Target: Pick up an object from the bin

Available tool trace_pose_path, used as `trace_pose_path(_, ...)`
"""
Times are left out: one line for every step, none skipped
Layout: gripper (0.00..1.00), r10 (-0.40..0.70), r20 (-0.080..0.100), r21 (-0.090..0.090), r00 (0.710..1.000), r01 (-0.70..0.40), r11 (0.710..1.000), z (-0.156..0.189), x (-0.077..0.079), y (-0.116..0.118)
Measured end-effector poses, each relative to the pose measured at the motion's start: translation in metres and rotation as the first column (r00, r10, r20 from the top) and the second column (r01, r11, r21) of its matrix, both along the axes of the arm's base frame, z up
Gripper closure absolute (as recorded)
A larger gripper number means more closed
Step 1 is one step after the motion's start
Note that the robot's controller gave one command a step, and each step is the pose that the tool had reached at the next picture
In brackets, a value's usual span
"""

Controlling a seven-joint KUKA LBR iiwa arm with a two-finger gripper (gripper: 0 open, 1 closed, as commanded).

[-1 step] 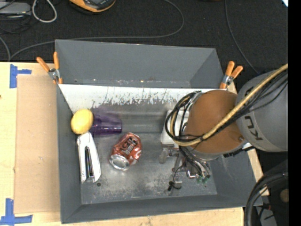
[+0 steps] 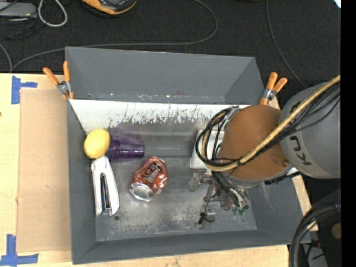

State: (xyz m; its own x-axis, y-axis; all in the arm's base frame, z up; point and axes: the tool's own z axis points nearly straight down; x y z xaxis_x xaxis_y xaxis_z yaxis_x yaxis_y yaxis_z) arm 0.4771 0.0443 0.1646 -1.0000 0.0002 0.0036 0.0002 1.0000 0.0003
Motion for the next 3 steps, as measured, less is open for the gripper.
trace_pose_path(0.0, 0.184, 0.002, 0.0, 0.983, -0.184, 0.983, -0.095, 0.068, 0.055)
trace_pose_path(0.0, 0.326, 0.008, -0.002, 0.945, -0.326, 0.945, -0.032, 0.093, 0.065)
trace_pose_path(0.0, 0.215, -0.009, 0.002, 0.976, -0.215, 0.977, -0.067, 0.091, 0.088)
